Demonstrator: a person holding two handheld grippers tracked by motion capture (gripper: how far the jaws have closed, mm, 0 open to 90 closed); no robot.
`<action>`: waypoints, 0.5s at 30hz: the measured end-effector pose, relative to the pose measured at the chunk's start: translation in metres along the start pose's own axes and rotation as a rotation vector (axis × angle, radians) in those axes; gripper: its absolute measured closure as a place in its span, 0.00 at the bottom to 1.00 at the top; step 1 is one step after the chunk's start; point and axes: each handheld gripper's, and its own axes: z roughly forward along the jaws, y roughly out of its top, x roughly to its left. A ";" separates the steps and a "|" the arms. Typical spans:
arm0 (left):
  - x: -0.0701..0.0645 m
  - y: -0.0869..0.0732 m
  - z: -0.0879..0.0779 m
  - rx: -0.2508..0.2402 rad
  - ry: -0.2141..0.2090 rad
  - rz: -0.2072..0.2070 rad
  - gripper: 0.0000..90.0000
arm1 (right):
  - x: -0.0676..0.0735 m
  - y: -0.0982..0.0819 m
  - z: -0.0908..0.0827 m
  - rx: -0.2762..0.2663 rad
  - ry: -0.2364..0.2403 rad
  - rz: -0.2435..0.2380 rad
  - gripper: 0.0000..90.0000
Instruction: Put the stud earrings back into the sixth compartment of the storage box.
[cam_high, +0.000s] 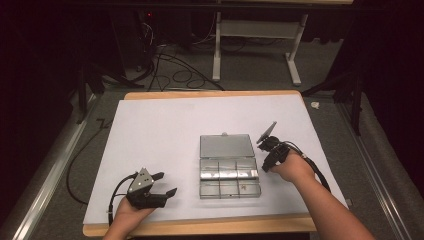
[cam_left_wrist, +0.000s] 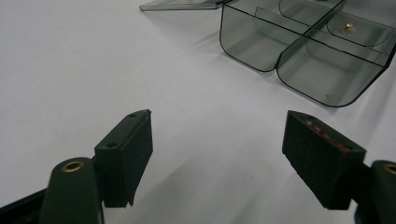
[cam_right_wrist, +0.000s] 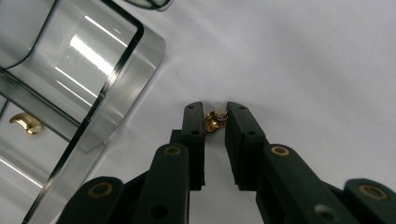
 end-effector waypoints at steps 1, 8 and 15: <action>0.000 0.000 0.000 0.001 0.000 0.000 0.28 | 0.000 0.000 0.000 0.000 0.004 -0.005 0.88; 0.000 0.000 0.000 0.005 -0.002 -0.001 0.28 | -0.001 -0.004 -0.005 -0.010 0.016 0.002 0.88; 0.000 0.000 0.000 0.004 -0.002 -0.001 0.28 | 0.001 -0.008 -0.009 -0.010 0.022 0.010 0.88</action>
